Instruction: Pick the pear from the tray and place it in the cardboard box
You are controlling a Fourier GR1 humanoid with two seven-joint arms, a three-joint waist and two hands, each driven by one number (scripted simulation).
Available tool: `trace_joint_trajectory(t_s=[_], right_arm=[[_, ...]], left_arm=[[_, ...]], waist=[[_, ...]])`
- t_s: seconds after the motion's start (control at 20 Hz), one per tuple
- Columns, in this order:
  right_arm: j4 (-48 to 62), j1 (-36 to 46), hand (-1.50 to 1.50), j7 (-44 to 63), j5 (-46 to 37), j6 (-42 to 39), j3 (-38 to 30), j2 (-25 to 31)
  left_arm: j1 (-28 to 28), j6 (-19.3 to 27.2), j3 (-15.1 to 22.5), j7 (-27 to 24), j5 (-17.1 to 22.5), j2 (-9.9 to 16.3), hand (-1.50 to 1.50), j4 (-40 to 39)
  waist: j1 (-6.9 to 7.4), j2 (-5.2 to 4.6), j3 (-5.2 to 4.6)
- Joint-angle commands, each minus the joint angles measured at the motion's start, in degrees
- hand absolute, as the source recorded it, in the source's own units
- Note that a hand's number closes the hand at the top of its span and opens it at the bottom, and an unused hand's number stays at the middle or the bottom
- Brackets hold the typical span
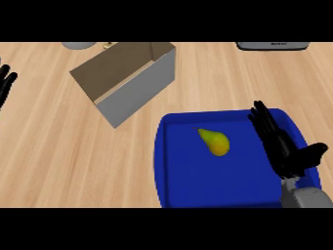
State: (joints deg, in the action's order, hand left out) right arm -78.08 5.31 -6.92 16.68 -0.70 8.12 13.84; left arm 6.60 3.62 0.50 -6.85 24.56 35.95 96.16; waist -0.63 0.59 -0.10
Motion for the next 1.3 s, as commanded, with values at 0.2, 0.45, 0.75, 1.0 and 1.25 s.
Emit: trace_joint_trajectory(t_s=[0.2,0.45,0.75,1.0,1.25], right_arm=[[1.8,6.2,-1.50,18.1,-8.0,-0.6,10.4,1.6],[1.5,8.7,-1.50,10.4,-30.5,1.5,17.3,16.1],[-2.9,12.9,-1.50,10.9,-44.9,3.2,24.7,19.3],[-16.5,18.5,-1.50,25.6,-43.3,-10.4,24.0,22.8],[-20.6,23.4,-1.50,37.0,-30.4,-28.1,20.3,23.4]], left_arm=[[3.3,1.8,14.3,6.0,-9.9,-5.6,0.00,-1.5],[1.8,-0.3,16.3,6.6,-9.2,-6.2,0.00,-3.8],[3.6,1.6,20.1,7.3,-12.6,-10.9,0.00,-6.8],[5.0,2.4,20.9,6.9,-14.9,-13.7,0.00,-9.2],[4.1,1.6,19.8,9.9,-13.9,-12.8,0.00,-5.3]], waist=[[0.01,-0.94,0.04],[-0.38,-0.89,-0.46],[-0.02,-0.59,0.00],[-0.30,-0.37,-0.04],[0.51,-0.34,-0.03]])
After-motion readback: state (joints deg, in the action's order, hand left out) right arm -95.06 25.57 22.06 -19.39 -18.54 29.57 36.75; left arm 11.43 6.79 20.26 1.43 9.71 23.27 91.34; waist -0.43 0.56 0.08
